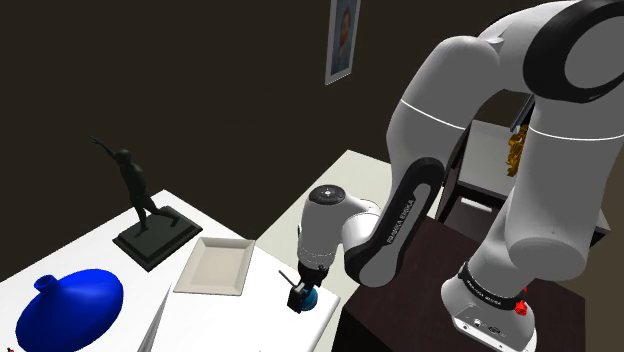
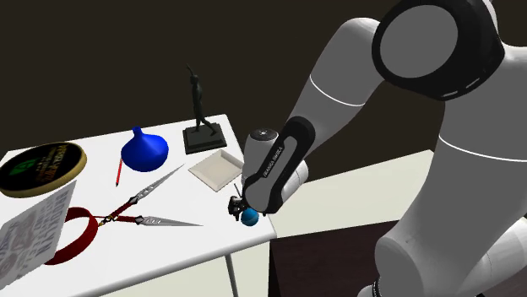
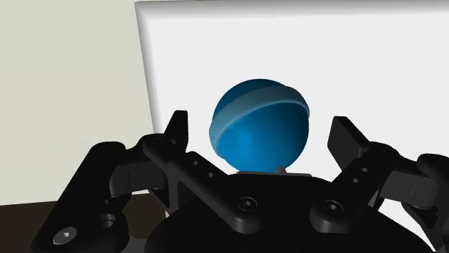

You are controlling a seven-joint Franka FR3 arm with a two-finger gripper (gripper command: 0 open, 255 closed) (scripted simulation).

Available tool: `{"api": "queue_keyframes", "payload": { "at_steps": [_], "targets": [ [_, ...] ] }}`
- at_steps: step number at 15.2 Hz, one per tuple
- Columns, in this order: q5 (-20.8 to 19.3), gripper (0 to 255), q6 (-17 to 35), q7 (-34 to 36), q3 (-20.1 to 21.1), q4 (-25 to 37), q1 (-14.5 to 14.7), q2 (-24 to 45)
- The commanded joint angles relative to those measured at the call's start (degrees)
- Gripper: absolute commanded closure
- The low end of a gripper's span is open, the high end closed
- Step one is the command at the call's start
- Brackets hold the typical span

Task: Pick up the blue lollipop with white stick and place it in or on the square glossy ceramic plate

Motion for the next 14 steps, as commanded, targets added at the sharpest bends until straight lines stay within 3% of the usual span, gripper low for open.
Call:
{"api": "queue_keyframes", "payload": {
  "at_steps": [1, 3, 4, 13, 14],
  "targets": [
    [-0.09, 0, 0.04, 0.07, -0.1, 0.03, 0.09, 0.07],
    [-0.07, 0, 0.04, 0.05, -0.07, 0.02, 0.07, 0.05],
    [-0.07, 255, 0.04, 0.05, -0.07, 0.02, 0.07, 0.05],
    [-0.09, 255, 0.04, 0.07, -0.1, 0.03, 0.09, 0.07],
    [1.06, 255, -0.74, -0.7, 1.22, -0.14, -0.97, -0.91]
  ]
}}
